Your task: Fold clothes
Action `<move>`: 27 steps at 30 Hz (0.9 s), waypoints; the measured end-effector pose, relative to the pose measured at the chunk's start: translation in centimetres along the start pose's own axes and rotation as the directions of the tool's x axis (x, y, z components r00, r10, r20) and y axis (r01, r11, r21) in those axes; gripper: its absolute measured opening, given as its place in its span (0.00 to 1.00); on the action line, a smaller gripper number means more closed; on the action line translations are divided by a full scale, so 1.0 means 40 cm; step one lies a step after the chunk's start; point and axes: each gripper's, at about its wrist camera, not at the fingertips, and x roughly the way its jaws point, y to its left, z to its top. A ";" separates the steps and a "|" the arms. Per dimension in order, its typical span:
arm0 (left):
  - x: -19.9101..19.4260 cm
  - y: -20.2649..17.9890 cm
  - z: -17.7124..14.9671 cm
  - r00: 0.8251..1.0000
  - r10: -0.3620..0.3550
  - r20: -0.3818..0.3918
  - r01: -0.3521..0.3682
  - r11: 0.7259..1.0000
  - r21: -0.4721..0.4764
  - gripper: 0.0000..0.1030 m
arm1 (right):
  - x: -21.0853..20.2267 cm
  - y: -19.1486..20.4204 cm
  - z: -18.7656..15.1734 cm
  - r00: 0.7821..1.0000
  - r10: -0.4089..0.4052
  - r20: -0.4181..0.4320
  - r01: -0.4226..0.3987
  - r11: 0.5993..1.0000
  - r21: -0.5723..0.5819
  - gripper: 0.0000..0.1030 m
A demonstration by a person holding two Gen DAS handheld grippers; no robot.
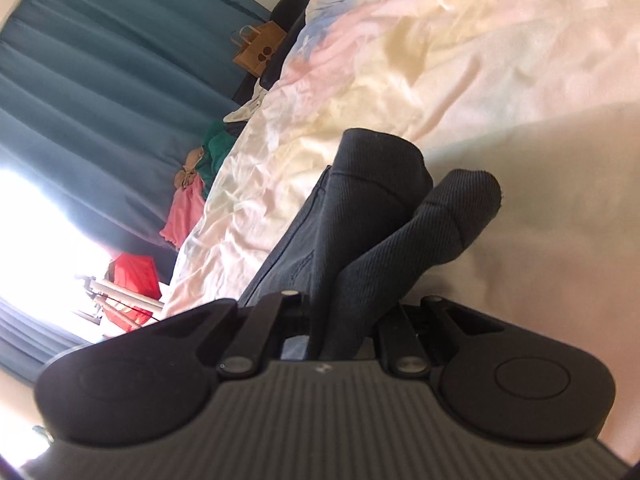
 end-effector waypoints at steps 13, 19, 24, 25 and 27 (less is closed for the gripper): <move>0.111 0.000 0.015 0.983 -0.114 0.146 0.108 0.993 0.048 0.68 | 0.135 -0.131 0.005 0.982 0.179 -0.056 -0.160 0.956 0.245 0.16; 0.110 -0.098 0.054 0.986 -0.004 0.164 -0.011 0.996 0.090 0.36 | 0.150 -0.066 0.022 0.992 0.121 -0.048 -0.114 0.985 0.129 0.10; 0.084 -0.188 0.090 0.989 0.010 0.149 -0.019 0.998 0.063 0.30 | 0.100 -0.034 0.039 0.993 0.117 -0.016 -0.115 0.986 0.119 0.09; 0.072 -0.198 0.092 0.990 0.010 0.143 -0.019 0.998 0.060 0.30 | 0.086 -0.033 0.046 0.992 0.123 -0.015 -0.120 0.985 0.122 0.09; 0.042 -0.214 0.094 0.991 0.011 0.131 -0.020 0.998 0.064 0.29 | 0.059 -0.031 0.057 0.992 0.127 -0.014 -0.125 0.985 0.121 0.09</move>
